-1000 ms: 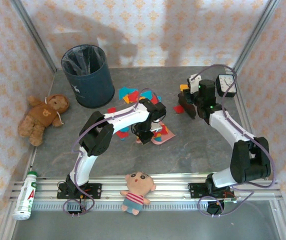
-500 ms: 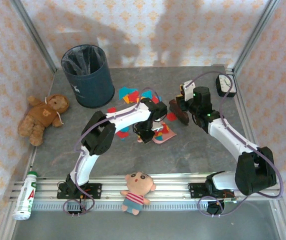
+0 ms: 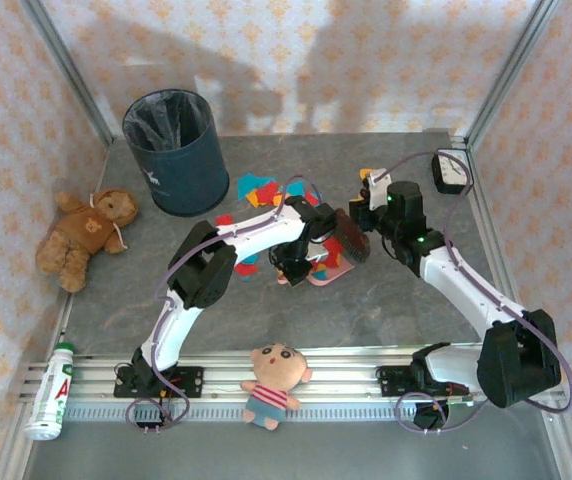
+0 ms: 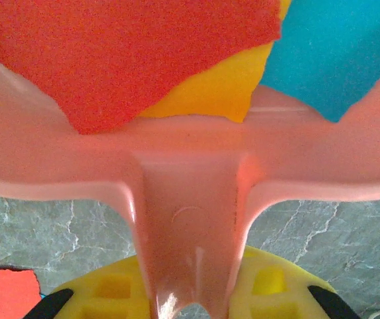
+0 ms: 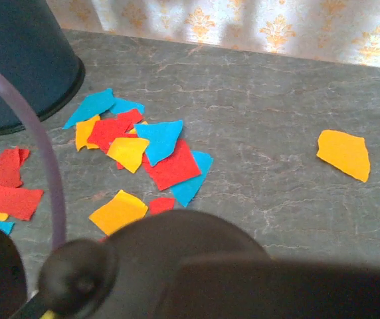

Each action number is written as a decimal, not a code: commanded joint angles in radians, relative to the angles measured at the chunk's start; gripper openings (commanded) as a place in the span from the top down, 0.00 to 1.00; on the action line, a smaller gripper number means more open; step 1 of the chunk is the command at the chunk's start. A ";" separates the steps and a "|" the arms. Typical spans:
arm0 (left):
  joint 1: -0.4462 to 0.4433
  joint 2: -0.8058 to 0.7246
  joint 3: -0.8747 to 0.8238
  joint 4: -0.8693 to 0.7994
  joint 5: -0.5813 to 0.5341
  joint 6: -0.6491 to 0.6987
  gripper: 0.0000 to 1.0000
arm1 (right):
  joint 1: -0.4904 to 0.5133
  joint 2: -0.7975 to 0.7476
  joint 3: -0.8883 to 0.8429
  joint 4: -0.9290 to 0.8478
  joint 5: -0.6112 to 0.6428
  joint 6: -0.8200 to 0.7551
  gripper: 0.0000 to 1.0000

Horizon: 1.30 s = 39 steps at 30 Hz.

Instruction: Sweep away the paper scraps from the table

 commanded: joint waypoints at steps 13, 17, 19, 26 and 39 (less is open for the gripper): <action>0.000 0.013 0.014 -0.030 -0.006 -0.001 1.00 | 0.010 -0.129 -0.064 -0.012 -0.020 0.123 1.00; 0.000 -0.011 -0.013 -0.011 -0.009 -0.004 1.00 | 0.009 -0.159 -0.064 0.025 0.075 0.158 1.00; -0.001 -0.024 -0.026 -0.001 -0.009 -0.007 1.00 | 0.010 -0.173 -0.067 0.057 0.141 0.169 1.00; -0.001 -0.059 -0.070 0.026 -0.012 -0.023 1.00 | -0.023 -0.134 -0.016 0.089 0.305 0.144 1.00; -0.004 -0.090 -0.115 0.053 -0.012 -0.036 1.00 | -0.169 0.145 0.170 0.222 0.392 0.068 1.00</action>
